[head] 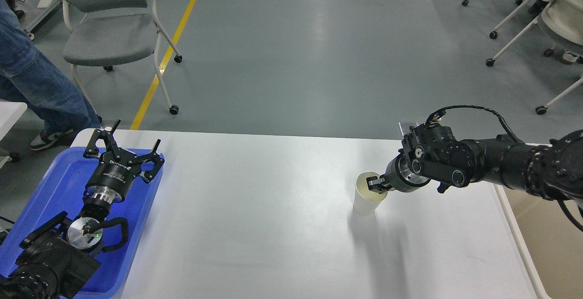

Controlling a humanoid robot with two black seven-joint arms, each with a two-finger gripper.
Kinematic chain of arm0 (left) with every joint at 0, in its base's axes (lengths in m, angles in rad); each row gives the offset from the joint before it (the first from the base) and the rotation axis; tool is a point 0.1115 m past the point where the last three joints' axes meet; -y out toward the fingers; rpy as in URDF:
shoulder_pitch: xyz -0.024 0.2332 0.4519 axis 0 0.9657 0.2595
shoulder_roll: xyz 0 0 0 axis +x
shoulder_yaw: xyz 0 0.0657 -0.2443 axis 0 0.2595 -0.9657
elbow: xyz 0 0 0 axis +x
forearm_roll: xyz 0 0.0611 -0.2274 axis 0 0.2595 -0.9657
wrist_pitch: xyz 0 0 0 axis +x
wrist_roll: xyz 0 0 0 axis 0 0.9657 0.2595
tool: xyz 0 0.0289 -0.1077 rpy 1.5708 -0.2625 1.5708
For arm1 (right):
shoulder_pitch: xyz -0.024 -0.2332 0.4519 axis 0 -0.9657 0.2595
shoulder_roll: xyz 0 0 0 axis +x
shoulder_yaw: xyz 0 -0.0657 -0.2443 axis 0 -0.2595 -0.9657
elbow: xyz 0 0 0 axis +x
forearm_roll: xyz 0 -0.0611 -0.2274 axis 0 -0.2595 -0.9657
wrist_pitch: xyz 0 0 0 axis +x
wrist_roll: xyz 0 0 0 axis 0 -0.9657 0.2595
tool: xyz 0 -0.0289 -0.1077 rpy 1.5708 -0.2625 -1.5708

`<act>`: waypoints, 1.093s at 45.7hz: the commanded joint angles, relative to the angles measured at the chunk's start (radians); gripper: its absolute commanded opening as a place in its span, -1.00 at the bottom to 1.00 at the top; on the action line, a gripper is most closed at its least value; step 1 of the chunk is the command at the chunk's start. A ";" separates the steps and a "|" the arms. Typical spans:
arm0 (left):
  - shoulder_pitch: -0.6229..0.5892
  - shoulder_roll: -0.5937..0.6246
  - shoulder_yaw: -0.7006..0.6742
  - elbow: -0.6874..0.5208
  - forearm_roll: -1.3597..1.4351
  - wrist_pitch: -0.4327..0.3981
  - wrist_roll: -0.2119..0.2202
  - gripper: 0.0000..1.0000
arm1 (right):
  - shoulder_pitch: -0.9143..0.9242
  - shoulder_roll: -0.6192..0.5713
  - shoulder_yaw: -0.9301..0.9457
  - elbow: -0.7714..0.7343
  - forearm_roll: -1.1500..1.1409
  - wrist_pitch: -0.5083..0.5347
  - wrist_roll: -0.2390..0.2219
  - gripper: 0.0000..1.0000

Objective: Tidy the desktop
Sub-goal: 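Lift the cup with the right gripper and carry it toward the bin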

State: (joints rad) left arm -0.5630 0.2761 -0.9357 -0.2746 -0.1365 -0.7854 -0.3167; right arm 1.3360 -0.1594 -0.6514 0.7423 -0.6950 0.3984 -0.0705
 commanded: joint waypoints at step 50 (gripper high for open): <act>0.000 0.000 0.000 0.000 0.000 0.000 -0.001 1.00 | 0.572 -0.560 0.127 0.376 0.229 0.158 -0.038 -1.00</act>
State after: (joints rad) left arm -0.5630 0.2761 -0.9357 -0.2745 -0.1365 -0.7854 -0.3165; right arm 1.8718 -0.6530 -0.5257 1.1175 -0.4775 0.5671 -0.1026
